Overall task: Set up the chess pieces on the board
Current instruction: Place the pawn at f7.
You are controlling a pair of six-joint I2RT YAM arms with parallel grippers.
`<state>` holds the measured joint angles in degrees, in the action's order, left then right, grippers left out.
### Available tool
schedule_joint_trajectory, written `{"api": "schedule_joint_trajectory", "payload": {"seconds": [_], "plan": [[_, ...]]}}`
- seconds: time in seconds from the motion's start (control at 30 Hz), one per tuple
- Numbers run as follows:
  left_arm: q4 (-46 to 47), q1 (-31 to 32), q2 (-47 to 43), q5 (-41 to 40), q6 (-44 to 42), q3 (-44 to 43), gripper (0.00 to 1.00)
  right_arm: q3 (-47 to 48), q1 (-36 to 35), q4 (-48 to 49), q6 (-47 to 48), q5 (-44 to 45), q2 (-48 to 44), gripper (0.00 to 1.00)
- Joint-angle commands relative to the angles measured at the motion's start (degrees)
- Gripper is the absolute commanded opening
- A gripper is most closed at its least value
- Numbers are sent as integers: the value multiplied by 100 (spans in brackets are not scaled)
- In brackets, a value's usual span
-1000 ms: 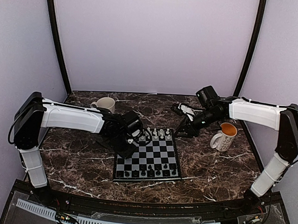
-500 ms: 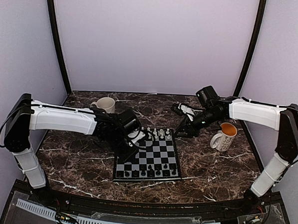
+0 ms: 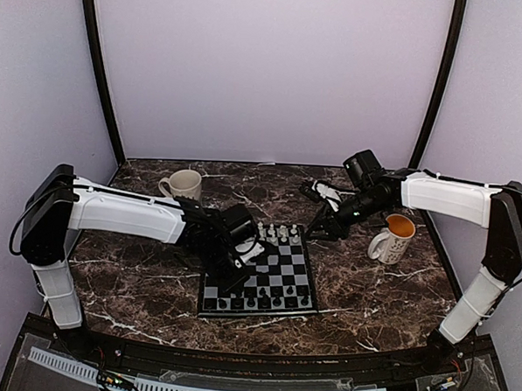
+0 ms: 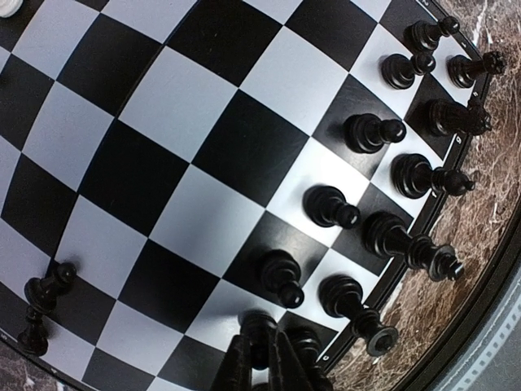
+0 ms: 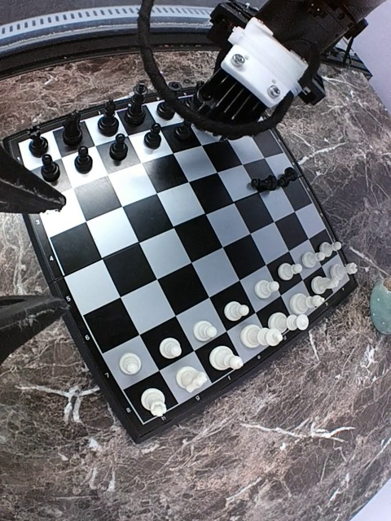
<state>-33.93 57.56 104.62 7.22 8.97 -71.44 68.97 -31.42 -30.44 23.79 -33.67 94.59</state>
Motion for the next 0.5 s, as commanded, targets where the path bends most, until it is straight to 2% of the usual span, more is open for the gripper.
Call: {"api": "schedule_joint_trajectory", "payload": {"seconds": [0.0, 0.23, 0.47], "plan": [[-74, 27, 36, -92, -81, -157, 3, -15, 31, 20, 81, -110, -63, 35], [-201, 27, 75, -447, -6, -186, 3, -15, 35, 20, 90, -121, -63, 35], [-202, 51, 85, -299, -19, -177, 7, -15, 31, 11, 87, -127, -65, 35]]}}
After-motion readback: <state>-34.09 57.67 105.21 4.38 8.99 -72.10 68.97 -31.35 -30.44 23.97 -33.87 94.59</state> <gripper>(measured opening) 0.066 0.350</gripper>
